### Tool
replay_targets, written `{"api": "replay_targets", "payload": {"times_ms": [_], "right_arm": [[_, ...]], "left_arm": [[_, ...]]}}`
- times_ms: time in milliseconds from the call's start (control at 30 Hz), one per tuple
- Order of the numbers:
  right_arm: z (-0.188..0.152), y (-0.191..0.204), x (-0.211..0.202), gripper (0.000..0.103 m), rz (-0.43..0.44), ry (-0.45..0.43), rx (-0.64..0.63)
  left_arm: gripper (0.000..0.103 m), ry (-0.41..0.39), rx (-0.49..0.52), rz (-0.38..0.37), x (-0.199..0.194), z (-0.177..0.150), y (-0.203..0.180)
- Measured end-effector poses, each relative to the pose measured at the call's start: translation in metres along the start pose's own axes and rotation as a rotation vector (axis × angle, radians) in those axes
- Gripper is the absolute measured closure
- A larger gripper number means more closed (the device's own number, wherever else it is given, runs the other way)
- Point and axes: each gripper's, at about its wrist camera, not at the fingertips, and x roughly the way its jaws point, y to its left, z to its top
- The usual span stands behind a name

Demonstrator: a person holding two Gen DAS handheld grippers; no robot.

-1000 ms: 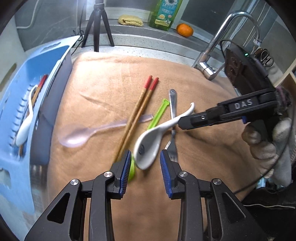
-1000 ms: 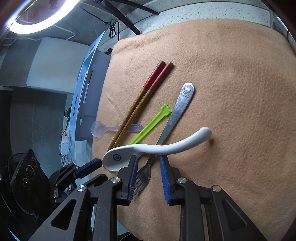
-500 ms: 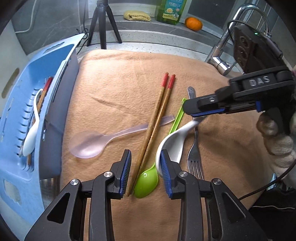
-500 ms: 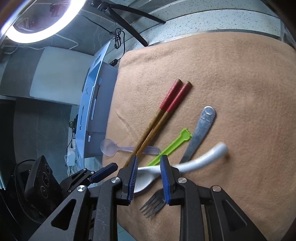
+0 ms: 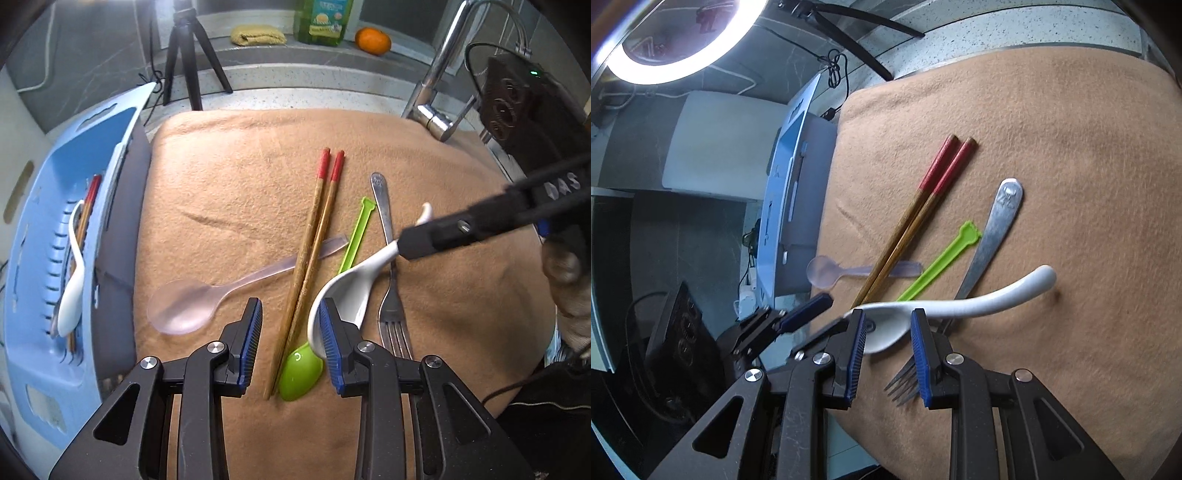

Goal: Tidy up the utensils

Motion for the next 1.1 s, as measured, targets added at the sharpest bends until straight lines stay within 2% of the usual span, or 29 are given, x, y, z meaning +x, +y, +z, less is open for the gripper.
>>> {"api": "replay_targets", "payload": {"times_ms": [133,500,700,867,1000,1100], "right_arm": [[-0.004,-0.004,0.005,0.080,-0.012,0.005,0.016],[-0.024,0.002,0.012,0.080,0.041,0.053,0.043],[-0.026,0.017,-0.008,0.080,0.055,0.004,0.012],[-0.032,0.030,-0.008,0.080,0.095,0.064,-0.010],[-0.039,0.022,0.009,0.080,0.044,0.111,0.004],[-0.042,0.007,0.016,0.080,0.004,0.115,0.039]], "left_arm": [[0.073,0.008,-0.006,-0.009,0.004,0.003,0.004],[0.072,0.022,-0.028,-0.030,0.012,0.002,0.011],[0.072,0.024,-0.027,-0.038,0.014,0.001,0.010],[0.072,0.022,-0.033,-0.045,0.014,0.000,0.011],[0.072,0.020,-0.035,-0.045,0.013,0.000,0.011],[0.072,0.020,-0.036,-0.045,0.012,-0.001,0.011]]}}
